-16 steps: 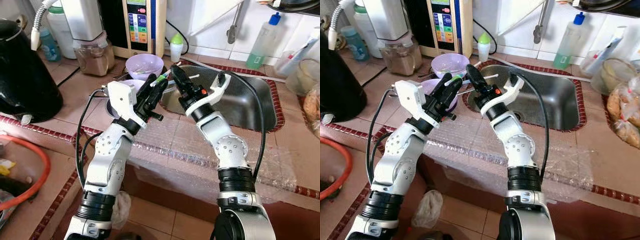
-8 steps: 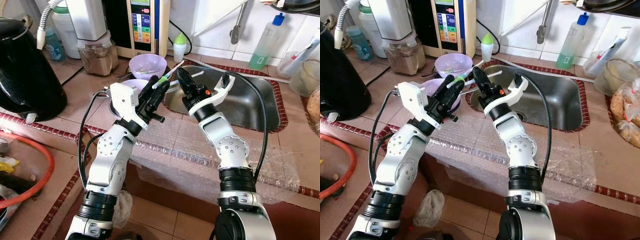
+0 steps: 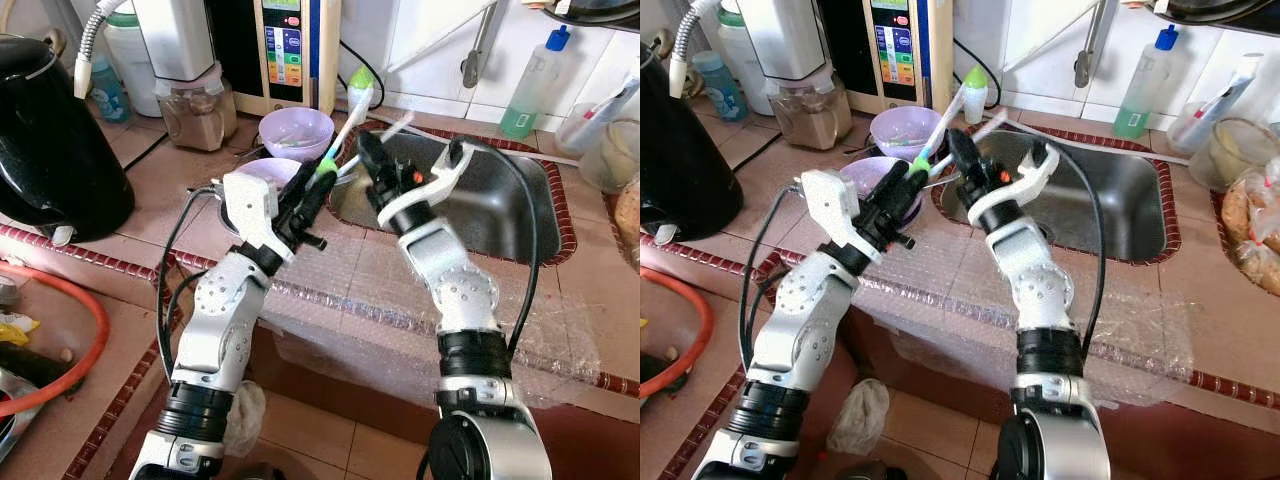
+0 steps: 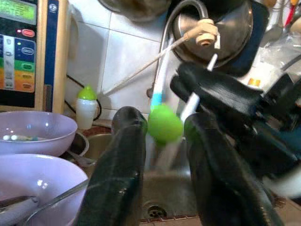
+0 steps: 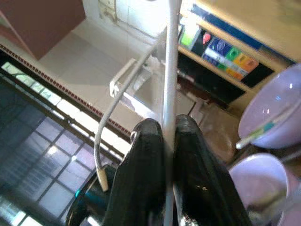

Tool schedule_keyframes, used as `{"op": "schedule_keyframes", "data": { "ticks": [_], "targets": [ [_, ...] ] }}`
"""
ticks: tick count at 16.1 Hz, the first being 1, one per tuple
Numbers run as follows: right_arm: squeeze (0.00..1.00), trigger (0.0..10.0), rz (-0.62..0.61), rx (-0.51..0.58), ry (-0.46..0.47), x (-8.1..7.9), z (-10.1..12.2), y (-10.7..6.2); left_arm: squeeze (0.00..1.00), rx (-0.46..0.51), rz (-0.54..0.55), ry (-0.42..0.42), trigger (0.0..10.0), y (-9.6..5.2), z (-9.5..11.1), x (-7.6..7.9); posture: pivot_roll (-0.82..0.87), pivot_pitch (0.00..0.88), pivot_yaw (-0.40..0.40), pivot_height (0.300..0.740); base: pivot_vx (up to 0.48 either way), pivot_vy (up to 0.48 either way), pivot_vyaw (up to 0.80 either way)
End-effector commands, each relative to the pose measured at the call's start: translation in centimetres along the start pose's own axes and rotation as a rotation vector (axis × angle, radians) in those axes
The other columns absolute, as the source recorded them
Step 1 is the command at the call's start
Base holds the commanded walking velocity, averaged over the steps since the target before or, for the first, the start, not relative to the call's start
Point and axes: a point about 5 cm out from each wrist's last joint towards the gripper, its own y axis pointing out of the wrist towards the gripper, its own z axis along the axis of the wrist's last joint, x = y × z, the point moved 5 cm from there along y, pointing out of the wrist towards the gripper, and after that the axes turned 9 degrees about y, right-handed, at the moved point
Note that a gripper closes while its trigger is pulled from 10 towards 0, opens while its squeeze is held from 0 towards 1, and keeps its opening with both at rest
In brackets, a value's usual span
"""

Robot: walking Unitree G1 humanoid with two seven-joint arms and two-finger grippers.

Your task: Kitchen organization

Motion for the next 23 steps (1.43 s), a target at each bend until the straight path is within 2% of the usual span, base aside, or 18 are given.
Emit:
{"op": "schedule_keyframes", "data": {
  "ticks": [1, 3, 4, 5, 7, 8, 9, 10, 12, 13, 14, 15, 16, 17, 18, 19, 20, 23],
  "targets": [
    [0.00, 0.0, 0.024, 0.019, -0.001, -1.0, 0.2, 0.7, 1.00, 0.006, -0.020, 0.014, 10.0, 0.1, 0.2, 0.3, -0.04, 0.000, 0.037, 0.740, 0.000, 0.000, 0.00],
    [0.00, 0.0, 0.027, 0.029, -0.012, -1.2, 0.4, 0.8, 1.00, 0.006, -0.017, 0.016, 10.0, 0.1, 0.2, 0.2, -0.04, 0.000, 0.041, 0.740, 0.000, 0.000, 0.00],
    [0.00, 0.0, -0.002, 0.059, -0.081, -1.0, 1.1, 0.9, 1.00, 0.005, -0.016, 0.018, 10.0, 0.1, 0.2, 0.1, -0.04, 0.000, 0.042, 0.740, 0.000, 0.000, 0.00],
    [0.00, 0.0, -0.046, 0.103, -0.226, -0.8, 2.3, 1.1, 1.00, 0.001, -0.015, 0.020, 10.0, 0.0, 0.2, 0.0, -0.04, 0.000, 0.043, 0.740, 0.000, 0.000, 0.00],
    [0.00, 0.0, -0.059, 0.146, -0.357, -1.1, 3.9, 1.3, 1.00, -0.007, -0.015, 0.021, 10.0, -0.4, 0.1, -0.1, -0.03, 0.000, 0.044, 0.740, 0.000, 0.000, 0.00],
    [0.00, 0.0, -0.061, 0.176, -0.526, -1.7, 5.7, 1.3, 1.00, -0.020, -0.013, 0.022, 10.0, -0.9, -0.1, -0.2, -0.03, 0.000, 0.045, 0.740, 0.000, 0.000, 0.00],
    [0.00, 0.0, -0.071, 0.194, -0.599, -1.8, 6.6, 1.3, 1.00, -0.025, -0.012, 0.024, 10.0, -1.1, -0.2, -0.2, -0.02, 0.000, 0.045, 0.740, 0.000, 0.000, 0.00],
    [0.00, 0.0, -0.119, 0.243, -0.728, -1.6, 8.8, 0.9, 1.00, -0.044, -0.016, 0.036, 10.0, -1.7, -0.6, -0.1, -0.02, 0.000, 0.044, 0.740, 0.000, 0.000, 0.00],
    [0.00, 0.0, -0.329, 0.283, -0.887, 1.9, 12.6, -1.1, 1.00, -0.105, -0.028, 0.081, 10.0, -3.3, -1.8, 0.3, 0.00, 0.000, 0.038, 0.740, 0.000, 0.000, 0.00],
    [0.00, 1.7, -0.397, 0.242, -0.970, 3.9, 12.7, -2.0, 1.00, -0.123, -0.022, 0.103, 10.0, -3.9, -2.2, 0.3, 0.00, 0.000, 0.039, 0.740, 0.000, 0.000, 0.00],
    [0.00, 6.6, -0.444, 0.212, -1.009, 5.3, 12.7, -2.7, 1.00, -0.125, -0.010, 0.115, 10.0, -4.2, -2.2, 0.1, 0.01, 0.000, 0.040, 0.740, 0.000, 0.000, 0.00],
    [0.00, 1.7, -0.514, 0.160, -1.035, 7.4, 12.3, -3.7, 1.00, -0.133, 0.002, 0.127, 10.0, -4.8, -2.2, 0.0, 0.02, 0.000, 0.041, 0.740, 0.000, 0.000, 0.00],
    [0.00, 9.2, -0.570, 0.116, -1.050, 8.8, 11.9, -4.4, 1.00, -0.144, 0.013, 0.141, 10.0, -5.4, -2.2, -0.2, 0.03, 0.000, 0.045, 0.740, 0.000, 0.000, 0.00],
    [0.00, 10.0, -0.614, 0.083, -1.078, 9.8, 11.5, -4.8, 1.00, -0.159, 0.020, 0.147, 10.0, -5.9, -2.3, -0.4, 0.04, 0.000, 0.052, 0.740, 0.000, 0.000, 0.00],
    [0.00, 10.0, -0.654, 0.064, -1.072, 10.7, 11.0, -5.1, 1.00, -0.179, 0.017, 0.148, 10.0, -6.4, -2.6, -0.4, 0.04, 0.000, 0.056, 0.740, 0.000, 0.000, 0.00],
    [0.82, 10.0, -0.685, 0.037, -1.063, 11.7, 10.0, -5.5, 1.00, -0.201, 0.001, 0.160, 10.0, -6.9, -2.8, -0.2, 0.05, 0.000, 0.061, 0.740, 0.000, 0.000, 0.00],
    [1.00, 10.0, -0.688, 0.026, -1.062, 11.9, 9.6, -5.5, 1.00, -0.208, -0.007, 0.168, 10.0, -6.9, -3.0, -0.1, 0.05, 0.000, 0.063, 0.740, 0.000, 0.000, 0.00],
    [1.00, 10.0, -0.693, -0.002, -1.054, 12.5, 8.5, -5.5, 1.00, -0.221, -0.011, 0.174, 10.0, -6.8, -3.2, -0.1, 0.04, 0.000, 0.065, 0.740, 0.000, 0.000, 0.00]
  ]
}}
